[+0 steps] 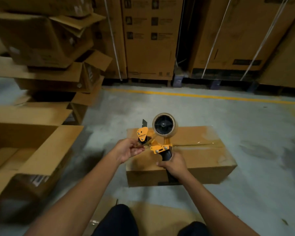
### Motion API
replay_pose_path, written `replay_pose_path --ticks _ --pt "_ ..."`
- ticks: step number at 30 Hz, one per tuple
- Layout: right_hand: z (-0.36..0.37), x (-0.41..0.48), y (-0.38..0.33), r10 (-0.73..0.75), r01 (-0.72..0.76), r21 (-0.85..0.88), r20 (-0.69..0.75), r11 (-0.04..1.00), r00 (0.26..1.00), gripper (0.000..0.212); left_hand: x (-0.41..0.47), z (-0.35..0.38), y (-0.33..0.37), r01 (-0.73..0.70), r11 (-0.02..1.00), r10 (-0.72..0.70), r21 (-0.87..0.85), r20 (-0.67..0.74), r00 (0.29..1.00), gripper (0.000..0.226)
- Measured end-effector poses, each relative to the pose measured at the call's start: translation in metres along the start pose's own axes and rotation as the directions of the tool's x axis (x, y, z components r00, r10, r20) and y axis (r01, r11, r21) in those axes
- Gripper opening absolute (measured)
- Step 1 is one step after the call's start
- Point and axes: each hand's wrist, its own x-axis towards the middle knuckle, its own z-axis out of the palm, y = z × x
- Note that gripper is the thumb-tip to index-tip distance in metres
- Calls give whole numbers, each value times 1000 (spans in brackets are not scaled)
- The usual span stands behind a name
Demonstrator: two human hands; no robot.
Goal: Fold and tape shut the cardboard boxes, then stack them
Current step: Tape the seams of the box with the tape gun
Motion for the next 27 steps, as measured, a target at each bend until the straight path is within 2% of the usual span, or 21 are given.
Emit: replay_pose_path --ticks 5,9,11,12,15,20,23,27 --pt "43 16 23 76 -74 -58 45 996 996 37 30 -27 -16 -31 943 73 333 -114 991 18" --pt "66 34 45 109 -107 -72 28 992 994 35 68 -42 -31 -53 758 184 650 -136 973 14" --pt "66 41 51 123 -124 -102 -10 987 992 31 83 -45 -37 -37 669 214 743 -145 966 15" --pt "65 45 53 129 -132 -113 -29 985 991 29 89 -44 -40 -26 657 205 754 -146 968 15" --pt "59 61 59 152 -159 -91 -79 983 985 22 105 -32 -47 -11 696 190 718 -169 967 19" --pt "16 102 75 175 -189 -112 -124 976 977 25 128 13 -54 45 884 69 465 -225 972 19" --pt "-30 123 80 138 -154 -187 -95 970 986 29 133 57 -54 40 963 14 265 -199 980 15" --pt "-81 130 77 96 -118 -264 -92 957 991 35 124 106 -63 162 986 -157 49 -86 984 19"
